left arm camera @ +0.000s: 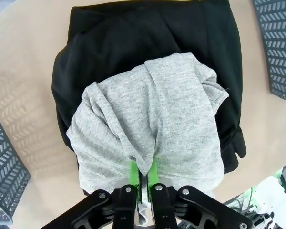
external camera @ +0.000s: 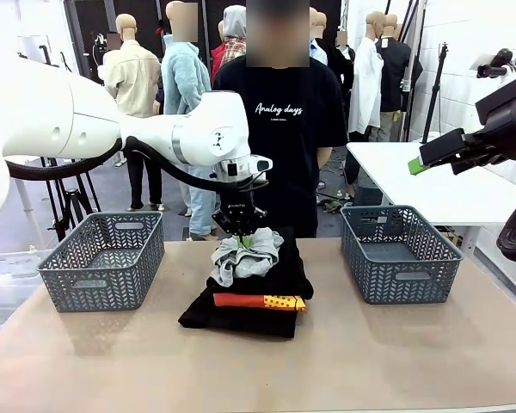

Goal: Sort the tops and bottoms.
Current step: Lift clothes from the center of the table with your left hand, then sort the clothes according to human instructions.

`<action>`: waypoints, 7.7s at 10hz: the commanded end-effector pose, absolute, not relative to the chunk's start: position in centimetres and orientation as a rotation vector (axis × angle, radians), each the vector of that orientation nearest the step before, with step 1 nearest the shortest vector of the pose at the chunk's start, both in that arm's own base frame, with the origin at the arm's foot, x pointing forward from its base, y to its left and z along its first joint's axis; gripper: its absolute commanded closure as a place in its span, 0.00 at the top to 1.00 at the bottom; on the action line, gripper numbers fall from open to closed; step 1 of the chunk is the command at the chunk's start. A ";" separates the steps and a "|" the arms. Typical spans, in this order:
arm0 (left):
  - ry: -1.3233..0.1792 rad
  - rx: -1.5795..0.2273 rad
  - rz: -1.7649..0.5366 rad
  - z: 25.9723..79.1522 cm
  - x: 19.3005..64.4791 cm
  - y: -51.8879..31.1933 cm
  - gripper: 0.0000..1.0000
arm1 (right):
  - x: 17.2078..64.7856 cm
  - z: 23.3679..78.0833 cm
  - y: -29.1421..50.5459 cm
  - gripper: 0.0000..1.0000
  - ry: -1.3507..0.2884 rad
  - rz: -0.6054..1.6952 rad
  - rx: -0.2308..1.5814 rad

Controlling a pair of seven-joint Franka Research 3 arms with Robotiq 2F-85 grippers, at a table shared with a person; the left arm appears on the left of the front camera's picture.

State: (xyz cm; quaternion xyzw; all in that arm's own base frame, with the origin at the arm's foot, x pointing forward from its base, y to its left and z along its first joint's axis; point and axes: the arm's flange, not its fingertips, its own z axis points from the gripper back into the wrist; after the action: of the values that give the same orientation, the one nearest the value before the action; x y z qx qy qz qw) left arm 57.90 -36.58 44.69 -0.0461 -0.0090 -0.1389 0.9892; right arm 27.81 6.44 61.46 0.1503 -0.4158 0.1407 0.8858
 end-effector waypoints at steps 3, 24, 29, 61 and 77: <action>-0.100 -0.029 -0.321 59.0 58.3 -34.0 0.00 | 27.9 61.4 6.4 1.00 -0.859 0.297 0.321; -0.232 -0.092 -0.255 68.3 55.3 -31.5 0.00 | 27.9 61.4 6.4 1.00 -0.859 0.297 0.321; -0.232 -0.092 -0.255 68.3 55.3 -31.5 0.00 | 27.9 61.4 6.4 1.00 -0.859 0.297 0.321; -0.217 0.077 -0.189 71.9 53.6 -26.5 0.00 | 27.9 61.4 6.4 1.00 -0.859 0.297 0.321; -0.109 0.135 0.105 61.3 57.4 -10.3 0.00 | 27.9 61.4 6.4 1.00 -0.859 0.297 0.321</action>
State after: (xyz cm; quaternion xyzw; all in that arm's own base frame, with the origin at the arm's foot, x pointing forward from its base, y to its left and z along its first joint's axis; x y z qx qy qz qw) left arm 58.89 -10.25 62.68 0.0679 -0.0474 0.0592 0.9948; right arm 27.81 6.40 61.47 0.1504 -0.4160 0.1403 0.8858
